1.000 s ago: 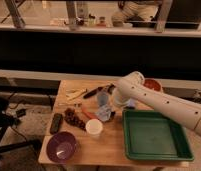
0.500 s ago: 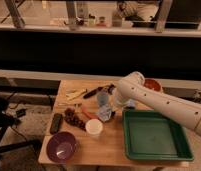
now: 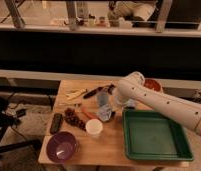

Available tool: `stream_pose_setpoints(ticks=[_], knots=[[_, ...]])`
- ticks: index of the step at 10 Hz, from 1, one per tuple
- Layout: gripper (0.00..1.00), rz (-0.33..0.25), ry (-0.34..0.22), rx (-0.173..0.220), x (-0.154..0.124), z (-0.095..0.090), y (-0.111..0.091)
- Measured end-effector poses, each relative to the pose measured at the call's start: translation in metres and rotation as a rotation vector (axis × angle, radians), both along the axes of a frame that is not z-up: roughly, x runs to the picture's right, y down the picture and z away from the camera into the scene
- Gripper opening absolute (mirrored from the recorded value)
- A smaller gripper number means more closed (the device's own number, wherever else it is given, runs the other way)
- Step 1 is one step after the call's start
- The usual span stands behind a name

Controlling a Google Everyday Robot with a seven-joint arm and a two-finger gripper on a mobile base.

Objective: Place towel in metal cup

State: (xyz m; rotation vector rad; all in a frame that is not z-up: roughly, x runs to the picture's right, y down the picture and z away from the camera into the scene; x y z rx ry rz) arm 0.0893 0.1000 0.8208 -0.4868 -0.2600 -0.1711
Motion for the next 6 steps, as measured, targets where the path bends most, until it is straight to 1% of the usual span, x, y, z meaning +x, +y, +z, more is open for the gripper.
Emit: stream_pose_setpoints(ticks=[1,2,3,6], knots=[[0.66,0.000,0.000,0.000,0.0004,0.0000,0.0000],[0.74,0.001,0.000,0.000,0.0004,-0.0001,0.0001],[0.79,0.001,0.000,0.000,0.0004,-0.0001,0.0001],[0.80,0.001,0.001,0.000,0.0007,-0.0001,0.0002]])
